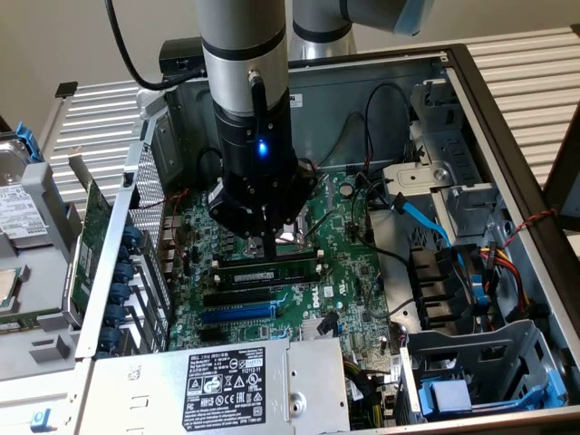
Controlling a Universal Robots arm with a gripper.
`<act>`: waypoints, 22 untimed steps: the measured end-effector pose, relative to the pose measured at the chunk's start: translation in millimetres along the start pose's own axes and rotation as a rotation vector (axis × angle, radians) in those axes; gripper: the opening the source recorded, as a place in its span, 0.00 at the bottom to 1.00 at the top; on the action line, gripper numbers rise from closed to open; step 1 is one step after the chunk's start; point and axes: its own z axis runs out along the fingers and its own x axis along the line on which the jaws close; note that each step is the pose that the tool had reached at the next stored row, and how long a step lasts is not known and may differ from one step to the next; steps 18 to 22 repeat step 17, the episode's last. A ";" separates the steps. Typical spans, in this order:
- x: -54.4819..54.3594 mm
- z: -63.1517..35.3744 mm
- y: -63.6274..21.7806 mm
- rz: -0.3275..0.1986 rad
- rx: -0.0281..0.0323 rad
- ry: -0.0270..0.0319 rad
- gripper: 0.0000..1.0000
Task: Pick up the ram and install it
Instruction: 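Press down the ram until it locks into place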
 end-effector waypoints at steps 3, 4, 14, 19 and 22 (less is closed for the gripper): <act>0.0 0.0 0.0 0.042 0.0005 -0.0001 0.11; 0.0 0.0 0.0 0.057 0.0007 -0.0001 0.11; 0.0 0.1 0.0 0.155 0.0019 -0.0002 0.11; 0.0 0.1 0.0 0.155 0.0019 -0.0002 0.11; 0.0 0.1 0.0 0.155 0.0019 -0.0002 0.11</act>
